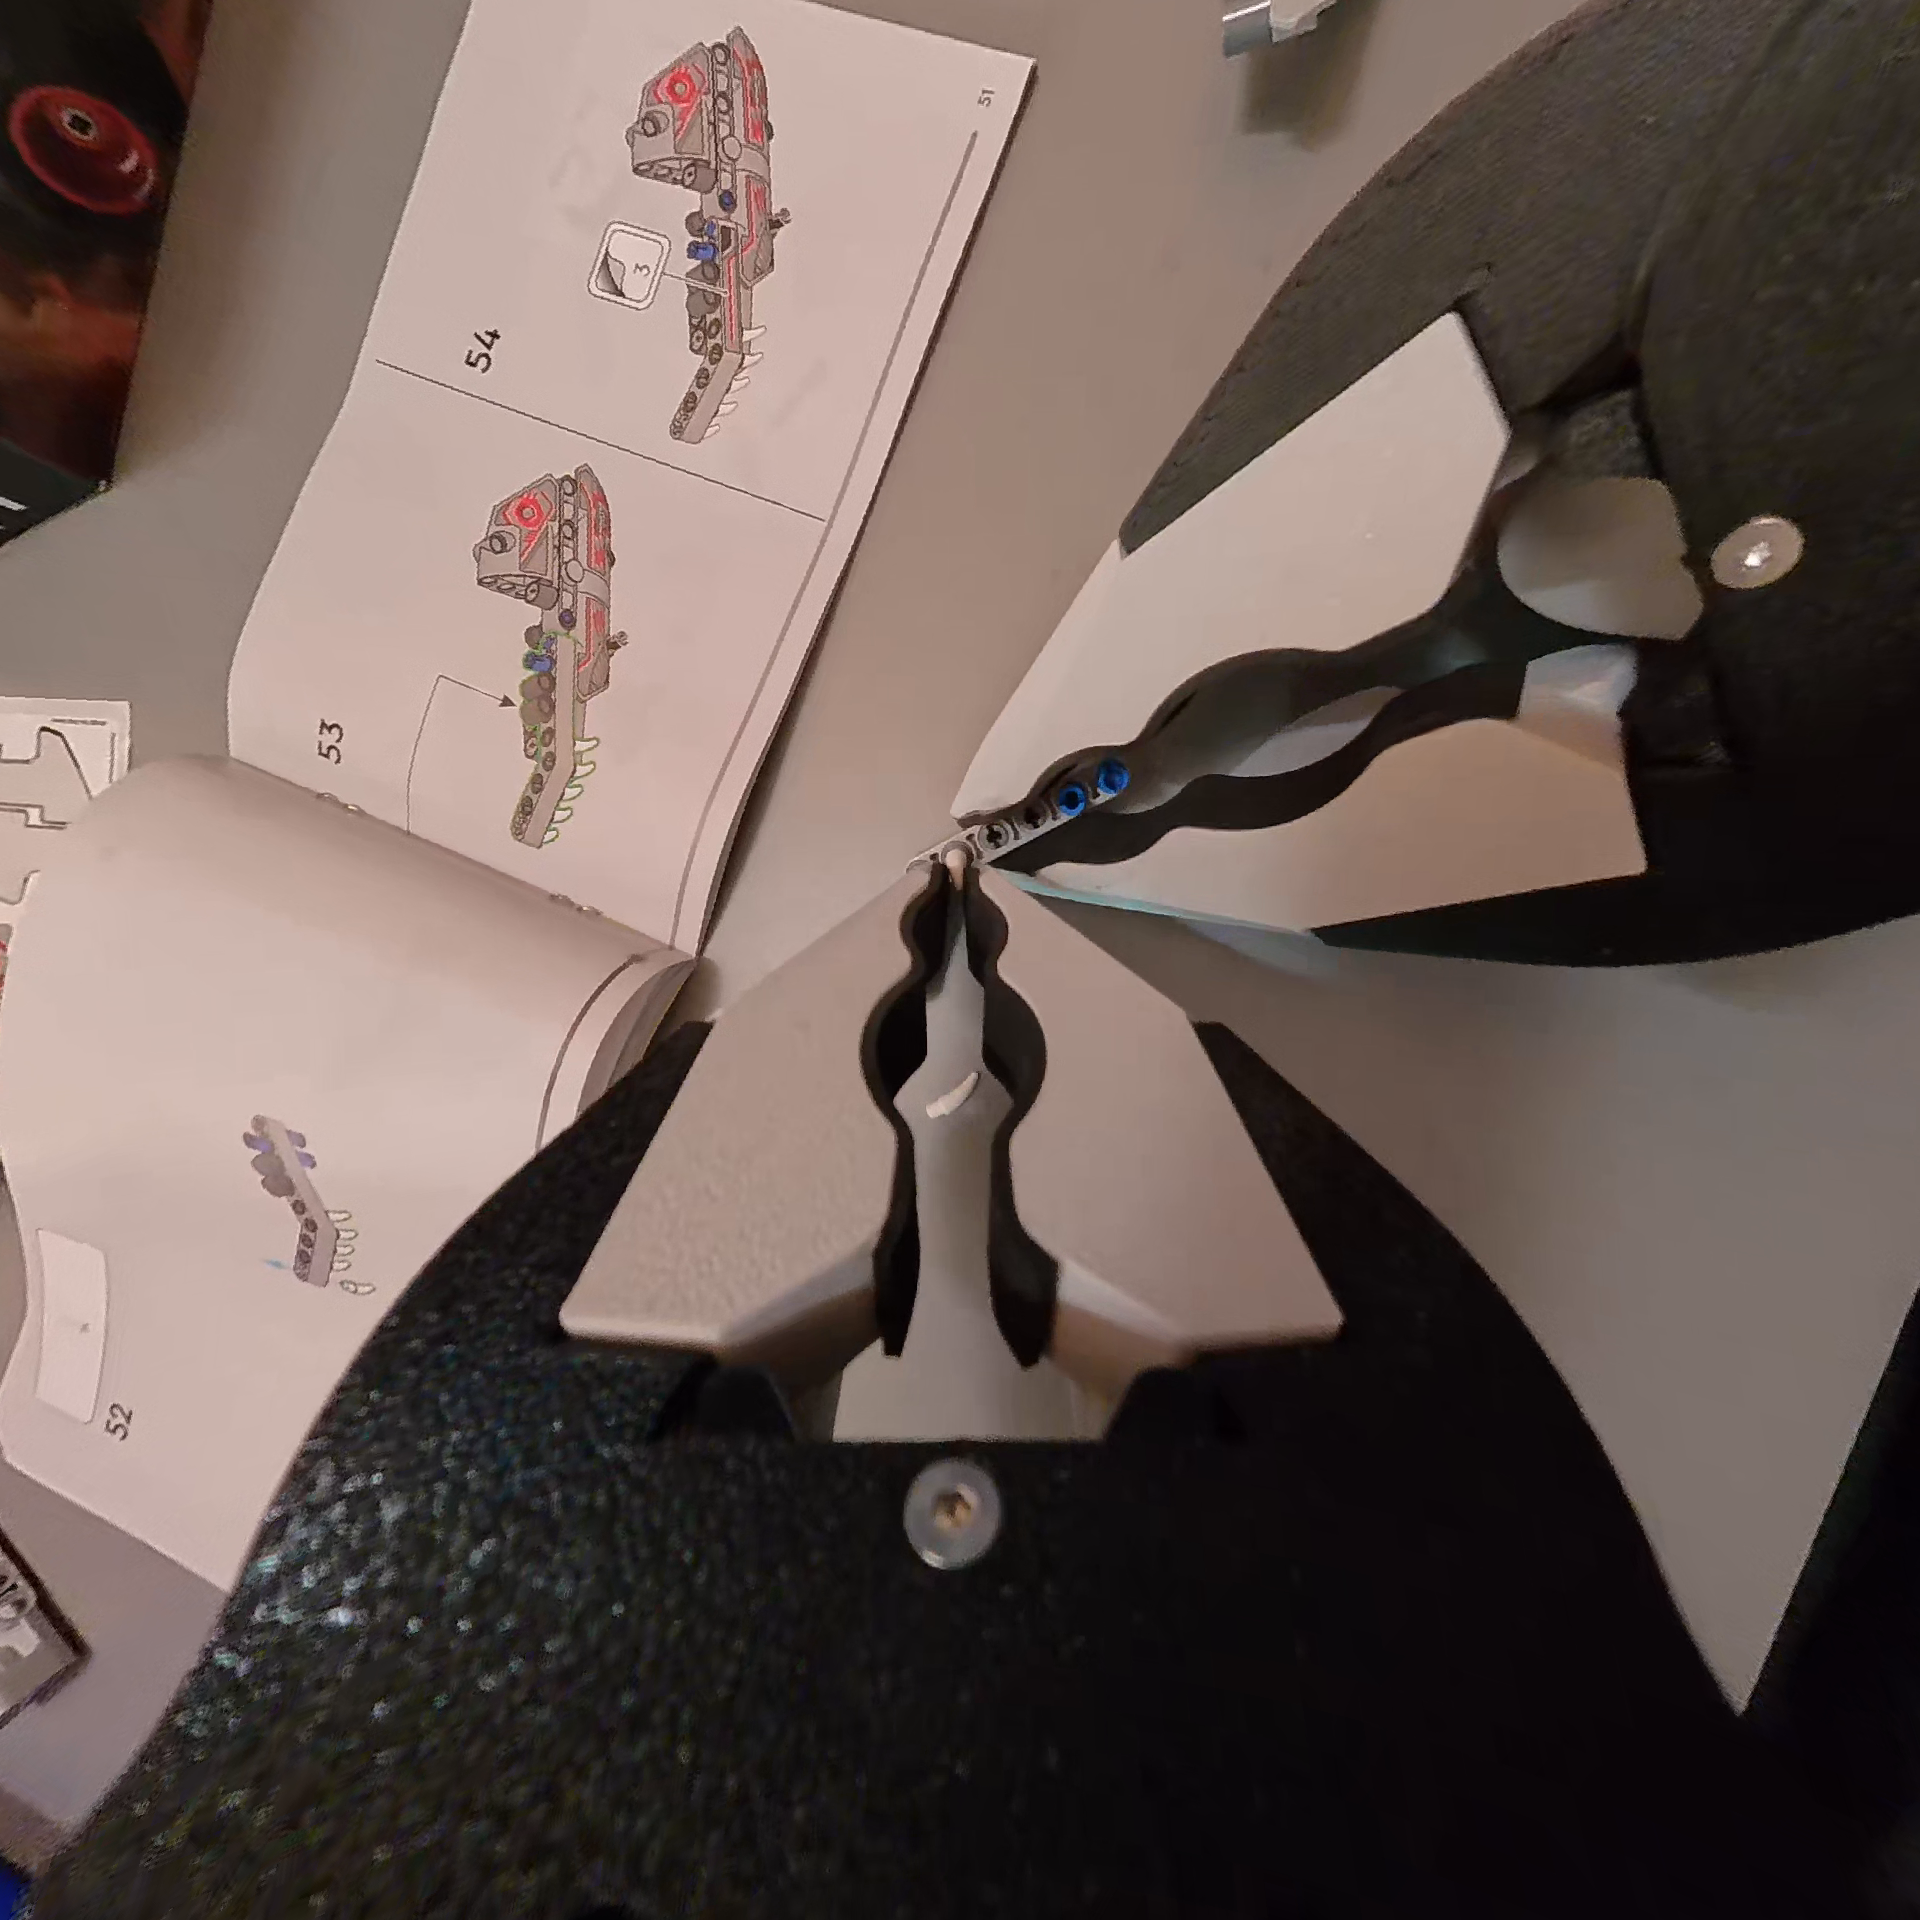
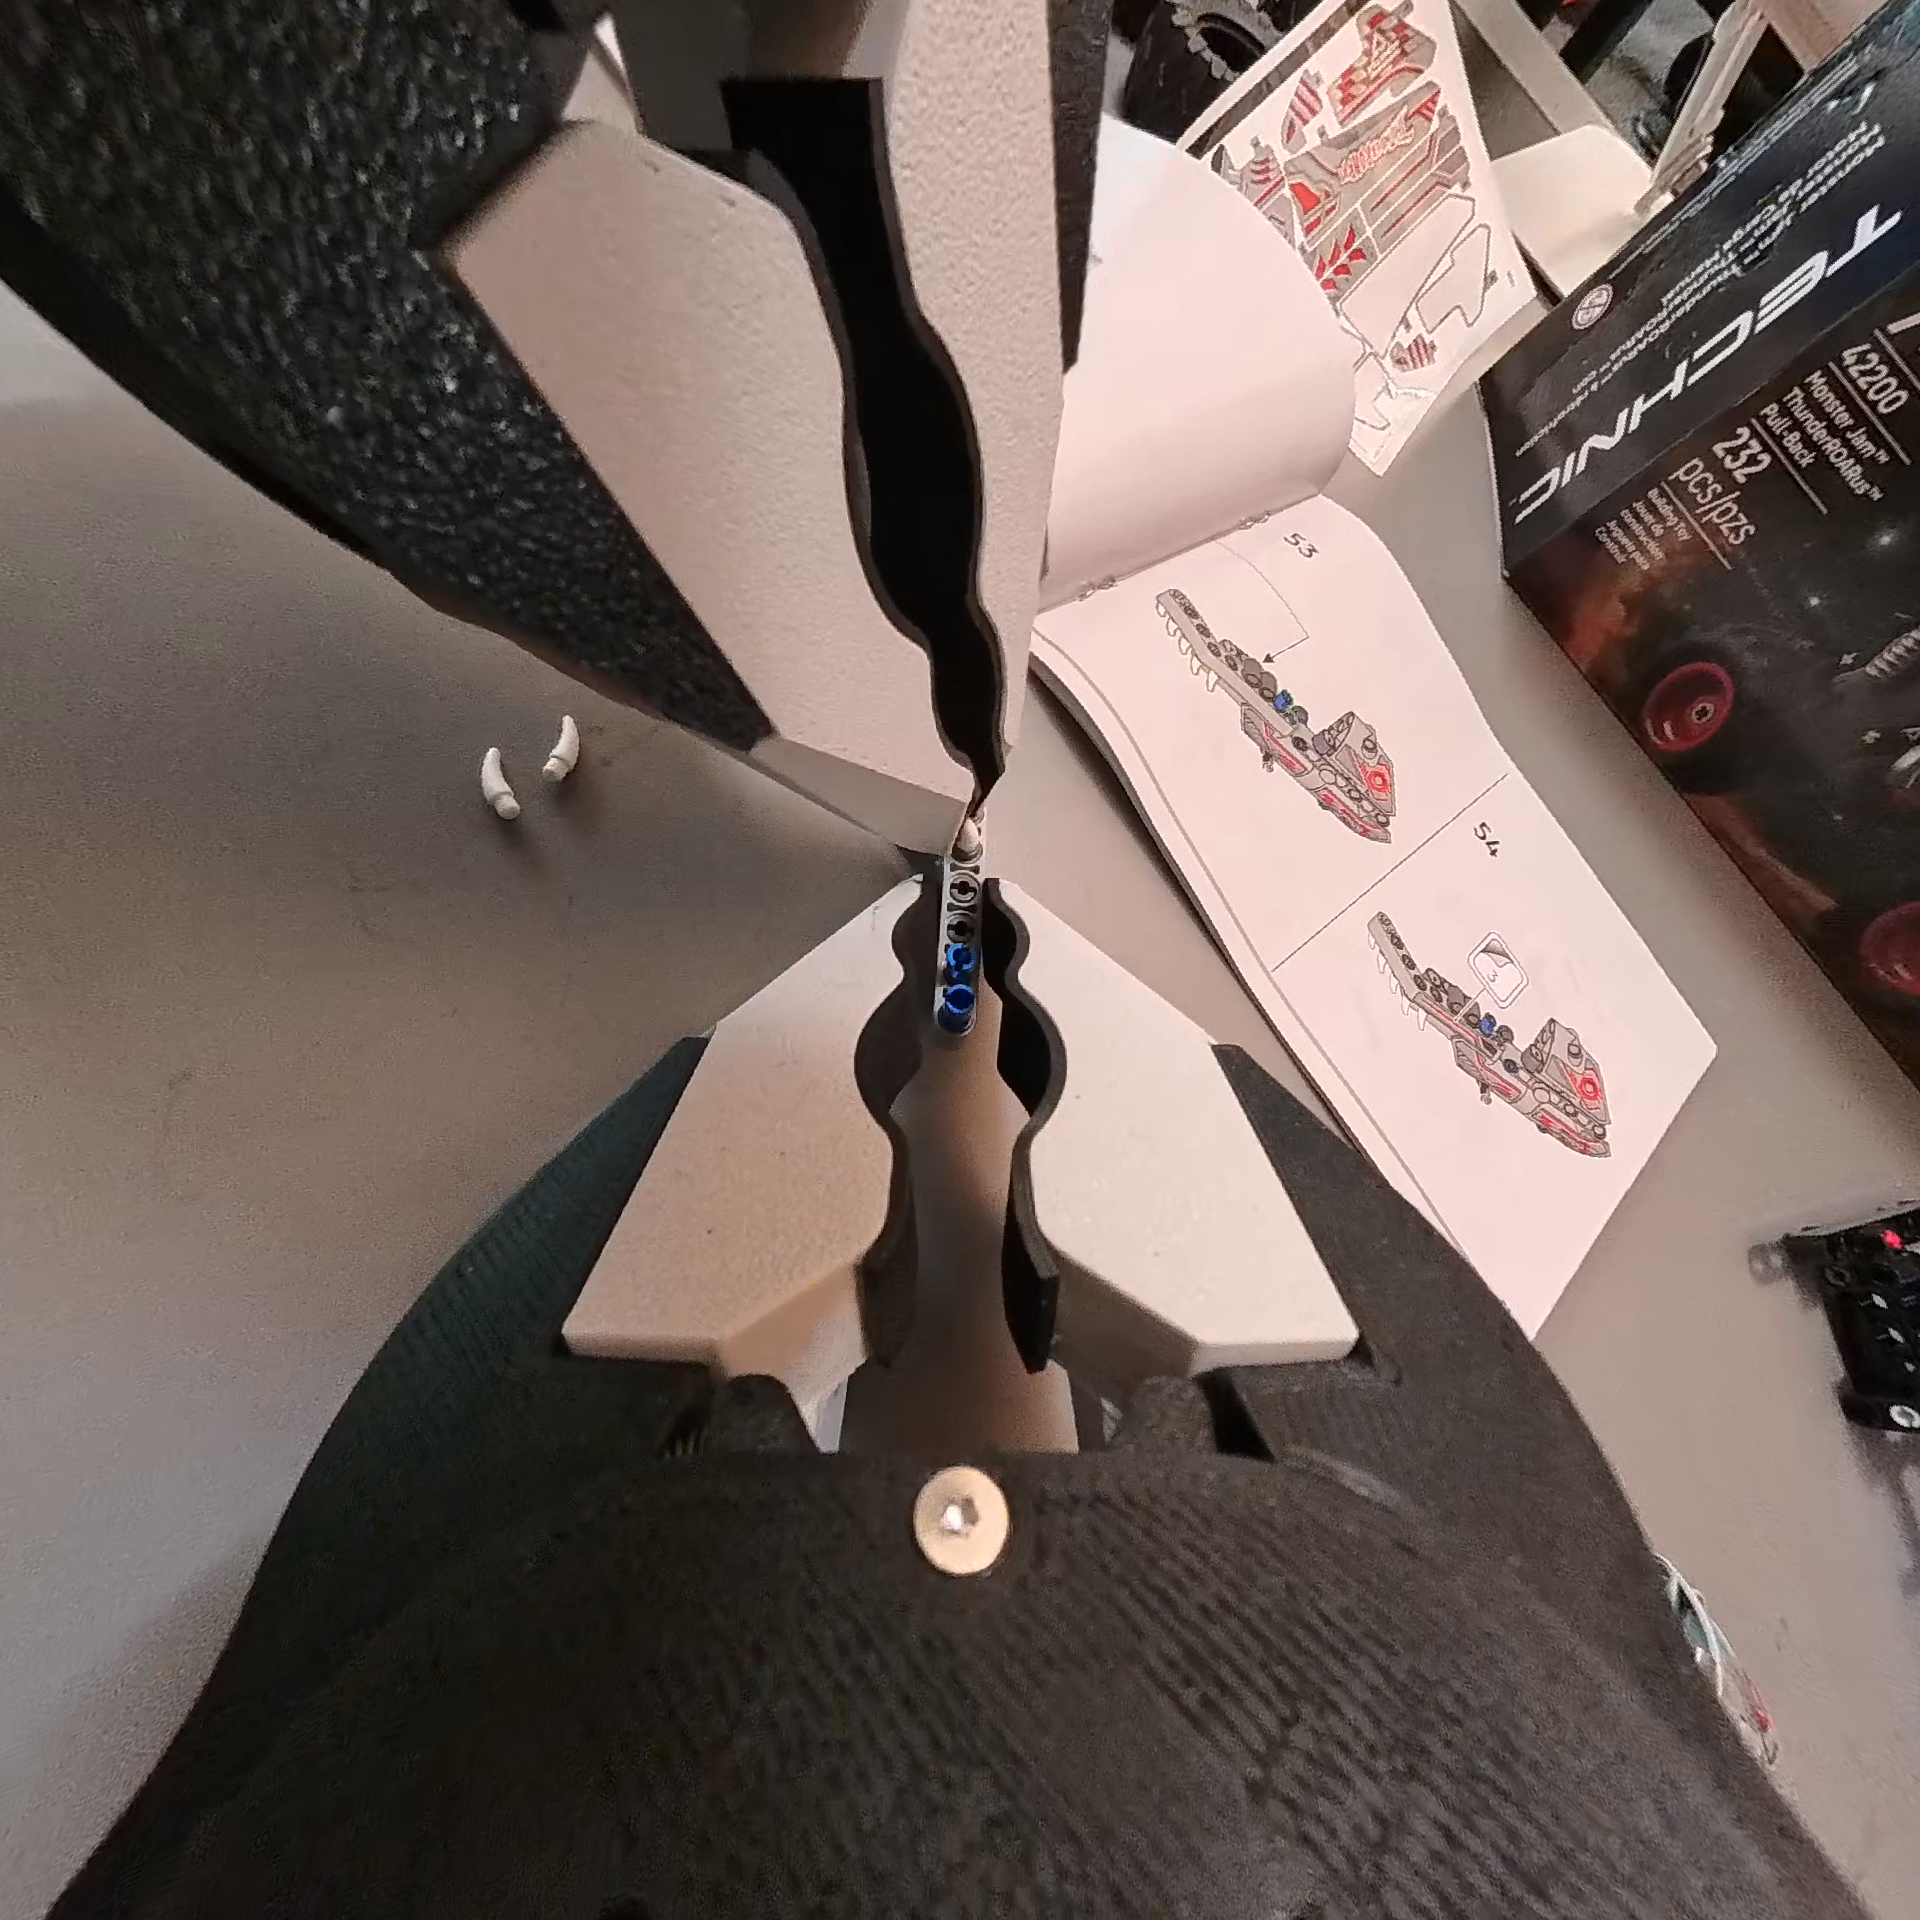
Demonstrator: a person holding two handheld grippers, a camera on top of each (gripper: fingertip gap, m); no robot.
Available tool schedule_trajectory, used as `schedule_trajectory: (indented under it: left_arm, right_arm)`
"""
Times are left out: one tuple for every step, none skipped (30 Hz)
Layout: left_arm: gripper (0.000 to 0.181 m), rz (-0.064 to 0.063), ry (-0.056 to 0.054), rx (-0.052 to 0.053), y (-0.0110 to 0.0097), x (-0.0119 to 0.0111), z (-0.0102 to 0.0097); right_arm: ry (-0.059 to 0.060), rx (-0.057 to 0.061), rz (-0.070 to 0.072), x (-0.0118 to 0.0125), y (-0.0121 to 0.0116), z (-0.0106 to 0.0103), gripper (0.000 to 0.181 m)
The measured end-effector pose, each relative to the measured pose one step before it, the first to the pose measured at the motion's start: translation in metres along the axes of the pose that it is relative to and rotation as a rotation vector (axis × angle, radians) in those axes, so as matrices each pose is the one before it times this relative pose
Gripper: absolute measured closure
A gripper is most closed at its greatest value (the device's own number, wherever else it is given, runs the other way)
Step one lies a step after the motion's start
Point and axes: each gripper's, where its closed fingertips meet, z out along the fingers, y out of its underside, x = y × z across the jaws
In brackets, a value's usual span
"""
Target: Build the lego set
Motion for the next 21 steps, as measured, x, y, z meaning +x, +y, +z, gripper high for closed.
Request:
schedule_trajectory:
  left_arm:
    - [0.181, -0.0076, 0.0037, 0.0086, -0.00025, 0.00019, 0.00002]
    - [0.18, -0.0101, 0.0064, 0.0126, -0.00074, 0.0004, 0.00015]
    - [0.178, -0.0105, 0.0048, 0.0166, -0.00135, 0.00034, 0.00017]
    - [0.181, -0.0072, -0.0022, 0.0084, -0.00042, -0.0005, 0.00016]
    - [0.181, 0.0057, -0.0017, 0.0046, -0.00001, -0.00027, -0.00004]
    - [0.181, 0.0057, -0.0034, 0.004, -0.00019, -0.00013, 0.00017]
    - [0.181, 0.0034, -0.0037, 0.0047, -0.00021, -0.00014, 0.00005]
    - [0.181, 0.0004, 0.001, 0.0013, -0.00014, -0.00009, -0.00028]
    - [0.181, -0.0064, 0.0053, -0.0014, -0.00003, -0.00017, -0.00012]
    - [0.181, -0.0084, 0.0063, -0.001, -0.00013, -0.00048, 0.00013]
    - [0.181, -0.0056, 0.0071, -0.0017, -0.00024, -0.00025, 0.00029]
    - [0.181, -0.0019, 0.0084, -0.0051, 0.00009, 0.00007, 0.00021]
    - [0.181, 0.0033, 0.0072, -0.009, 0.00038, 0.00018, 0.00028]
    - [0.181, 0.006, 0.0054, -0.0084, 0.00018, -0.00006, -0.00012]
    - [0.181, 0.0065, 0.0071, -0.0083, 0.00009, -0.00001, -0.00006]
    - [0.181, 0.0057, 0.0061, -0.0078, 0.00002, -0.0002, 0.00008]
    - [0.181, 0.0051, 0.0035, -0.0061, 0.0, -0.0004, 0.00017]
    - [0.181, 0.0043, 0.0032, -0.0029, -0.00014, -0.00037, 0.00019]
    - [0.181, 0.0037, 0.0035, -0.0005, -0.00013, -0.0002, 0.00013]
    - [0.181, 0.0034, 0.002, 0.0013, -0.00009, -0.00036, 0.00007]
    - [0.181, 0.0019, 0.0005, 0.0026, -0.00018, -0.00053, 0.00011]
  right_arm:
    - [-0.0006, 0.0001, 0.0006, 0.00012, -0.00003, -0.00001, 0.174]
    - [-0.0013, -0.0001, 0.0017, 0.00003, 0.0, 0.00003, 0.175]
    - [-0.0022, -0.0002, 0.0023, -0.00006, 0.0, 0.00008, 0.175]
    - [-0.003, -0.0003, 0.0024, -0.00004, 0.00008, 0.00006, 0.175]
    - [-0.0009, -0.0001, 0.0021, 0.00014, -0.00002, 0.00008, 0.175]
    - [0.0007, 0.0001, 0.0003, 0.00016, -0.00002, -0.00011, 0.174]
    - [0.0043, 0.0014, -0.0016, 0.00038, -0.00017, -0.00011, 0.174]
    - [0.0072, 0.0019, -0.0042, 0.00054, -0.00022, -0.00017, 0.174]
    - [0.0159, 0.0014, -0.0019, 0.00181, -0.00023, -0.00018, 0.171]
    - [0.0211, 0.003, 0.0035, 0.00332, -0.00023, -0.00037, 0.17]
    - [0.0041, -0.0001, 0.0086, 0.00183, 0.00026, 0.00013, 0.169]
    - [-0.0194, -0.0042, 0.0124, -0.00104, 0.00053, 0.00055, 0.168]
    - [-0.022, -0.0019, 0.0097, -0.00103, 0.00017, 0.00059, 0.167]
    - [-0.0204, -0.0017, 0.0111, -0.00084, 0.00018, 0.00066, 0.167]
    - [-0.0261, -0.0025, 0.0076, -0.00194, 0.00018, 0.00069, 0.17]
    - [-0.0269, -0.0035, 0.0028, -0.0028, 0.00022, 0.00068, 0.174]
    - [0.0, -0.001, 0.0037, 0.00061, -0.0001, 0.00039, 0.175]
    - [0.0016, -0.0002, 0.0003, 0.00034, -0.00005, 0.00014, 0.175]
    - [0.001, -0.0003, 0.0009, 0.00014, 0.00011, 0.00009, 0.175]
    - [-0.0006, -0.0004, 0.0033, 0.00028, -0.00001, 0.00012, 0.175]
    - [-0.0015, -0.0012, 0.005, 0.00042, 0.00011, 0.0002, 0.175]
